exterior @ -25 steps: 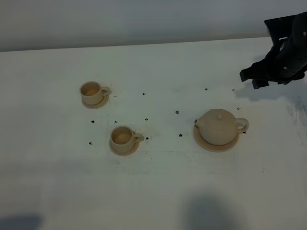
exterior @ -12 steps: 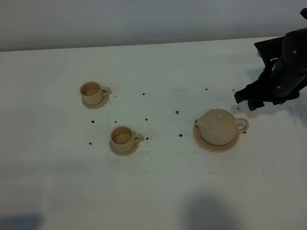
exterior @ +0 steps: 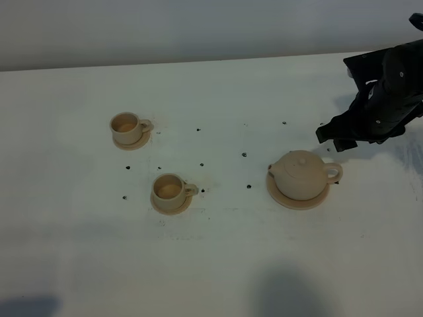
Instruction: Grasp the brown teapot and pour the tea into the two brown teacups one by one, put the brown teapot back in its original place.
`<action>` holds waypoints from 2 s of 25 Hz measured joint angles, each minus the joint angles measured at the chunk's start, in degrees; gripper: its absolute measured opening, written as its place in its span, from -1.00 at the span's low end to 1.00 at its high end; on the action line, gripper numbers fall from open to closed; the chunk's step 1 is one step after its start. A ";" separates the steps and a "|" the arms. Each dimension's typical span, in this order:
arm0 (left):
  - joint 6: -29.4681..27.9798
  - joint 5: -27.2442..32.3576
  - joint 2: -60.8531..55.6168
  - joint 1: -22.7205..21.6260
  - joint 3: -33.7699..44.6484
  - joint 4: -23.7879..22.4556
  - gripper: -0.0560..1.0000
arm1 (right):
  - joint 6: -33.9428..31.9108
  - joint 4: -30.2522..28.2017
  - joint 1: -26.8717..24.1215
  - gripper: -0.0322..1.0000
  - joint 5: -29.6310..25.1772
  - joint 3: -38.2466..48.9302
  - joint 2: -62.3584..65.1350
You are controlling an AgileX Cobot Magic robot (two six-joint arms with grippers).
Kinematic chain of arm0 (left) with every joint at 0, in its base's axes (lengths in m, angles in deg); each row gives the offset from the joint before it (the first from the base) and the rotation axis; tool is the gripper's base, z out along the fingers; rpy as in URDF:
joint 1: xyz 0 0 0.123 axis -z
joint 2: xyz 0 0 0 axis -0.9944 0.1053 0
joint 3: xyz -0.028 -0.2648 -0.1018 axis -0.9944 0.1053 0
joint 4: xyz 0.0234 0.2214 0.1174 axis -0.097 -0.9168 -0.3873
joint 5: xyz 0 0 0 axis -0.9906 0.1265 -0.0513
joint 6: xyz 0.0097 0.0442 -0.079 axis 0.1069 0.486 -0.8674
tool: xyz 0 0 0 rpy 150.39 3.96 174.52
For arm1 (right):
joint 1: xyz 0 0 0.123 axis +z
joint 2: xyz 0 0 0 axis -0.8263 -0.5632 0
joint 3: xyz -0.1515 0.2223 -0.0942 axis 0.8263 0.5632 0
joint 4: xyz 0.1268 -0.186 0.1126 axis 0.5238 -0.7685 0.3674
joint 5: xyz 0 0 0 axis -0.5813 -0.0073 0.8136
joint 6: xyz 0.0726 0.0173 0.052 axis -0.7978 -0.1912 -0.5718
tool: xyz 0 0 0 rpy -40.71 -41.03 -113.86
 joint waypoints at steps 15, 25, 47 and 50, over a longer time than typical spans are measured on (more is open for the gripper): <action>0.00 0.00 0.00 0.00 0.00 0.00 0.14 | 0.00 0.12 0.54 0.11 -2.08 0.00 -1.61; 0.00 0.05 0.00 0.00 0.00 0.00 0.14 | 0.99 0.38 1.19 0.11 -4.92 0.00 -1.61; 0.00 0.05 0.00 0.00 0.00 0.00 0.14 | 5.43 4.28 1.61 0.11 -13.33 0.00 -1.61; 0.00 0.05 0.00 0.00 0.00 0.00 0.14 | 6.87 4.90 1.61 0.11 -15.37 0.00 -1.61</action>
